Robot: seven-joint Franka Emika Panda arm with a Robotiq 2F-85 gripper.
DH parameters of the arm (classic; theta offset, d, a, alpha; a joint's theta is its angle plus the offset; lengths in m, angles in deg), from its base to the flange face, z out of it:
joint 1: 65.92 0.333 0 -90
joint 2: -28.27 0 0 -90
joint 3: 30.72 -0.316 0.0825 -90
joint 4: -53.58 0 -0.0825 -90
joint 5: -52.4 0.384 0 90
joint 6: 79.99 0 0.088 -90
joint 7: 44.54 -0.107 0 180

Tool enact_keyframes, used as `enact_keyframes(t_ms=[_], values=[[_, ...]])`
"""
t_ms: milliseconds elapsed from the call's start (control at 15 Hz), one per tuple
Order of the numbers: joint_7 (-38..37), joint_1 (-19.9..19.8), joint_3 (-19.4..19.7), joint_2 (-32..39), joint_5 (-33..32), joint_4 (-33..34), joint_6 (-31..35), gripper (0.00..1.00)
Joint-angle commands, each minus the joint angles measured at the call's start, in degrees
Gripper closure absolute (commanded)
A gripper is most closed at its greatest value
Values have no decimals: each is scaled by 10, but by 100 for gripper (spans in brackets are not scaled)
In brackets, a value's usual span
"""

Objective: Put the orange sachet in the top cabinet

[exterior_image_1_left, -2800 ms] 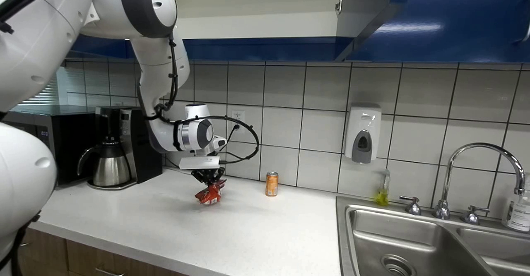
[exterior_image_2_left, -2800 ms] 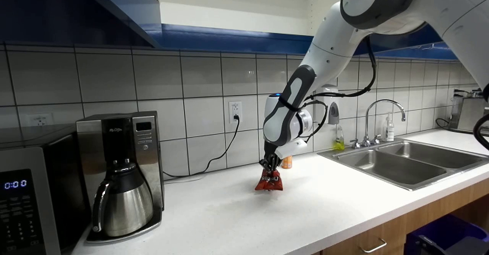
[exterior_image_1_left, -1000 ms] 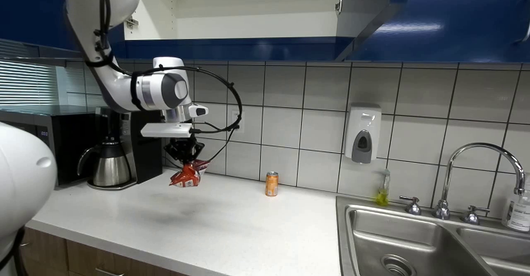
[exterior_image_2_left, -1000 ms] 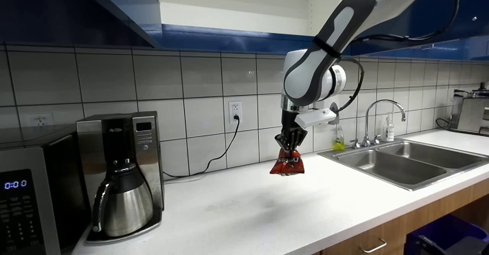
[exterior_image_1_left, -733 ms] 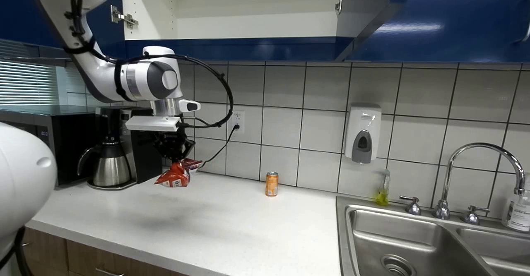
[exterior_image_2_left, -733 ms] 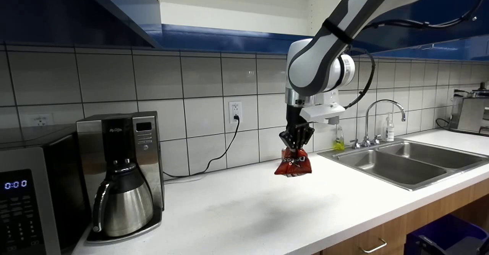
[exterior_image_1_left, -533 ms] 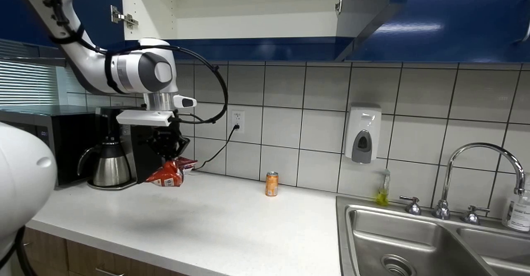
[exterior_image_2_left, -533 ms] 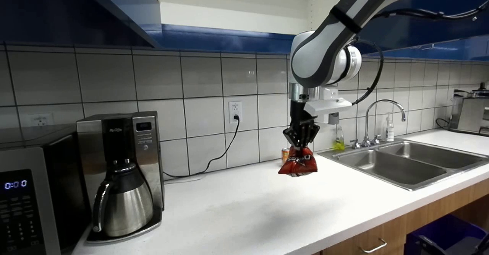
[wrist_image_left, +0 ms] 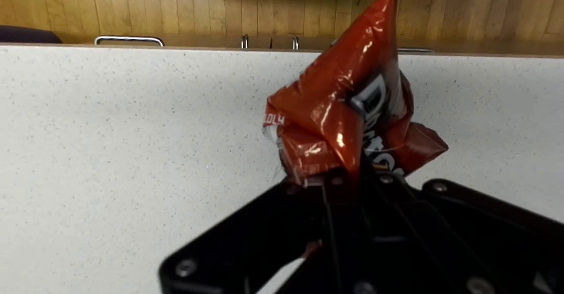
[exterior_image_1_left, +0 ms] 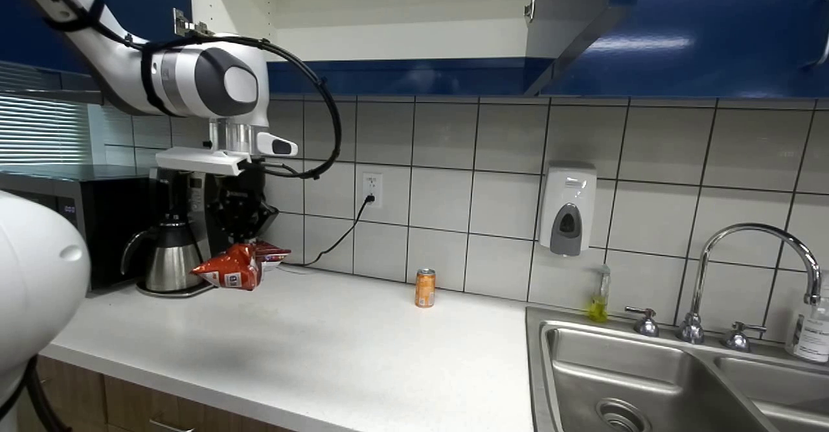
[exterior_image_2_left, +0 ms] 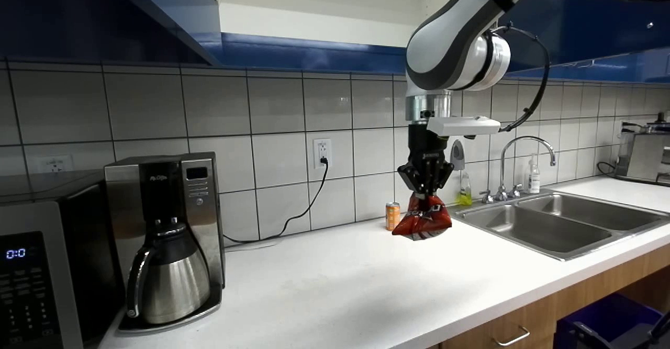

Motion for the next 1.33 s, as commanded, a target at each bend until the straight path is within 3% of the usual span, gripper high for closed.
enact_keyframes(t_ms=[0,600,1267], values=[[-5,-8,-4,-27,0,0,-39,98],[-4,-13,-2,-38,-5,33,-76,98],[-6,-24,-6,-43,-36,150,-190,98]])
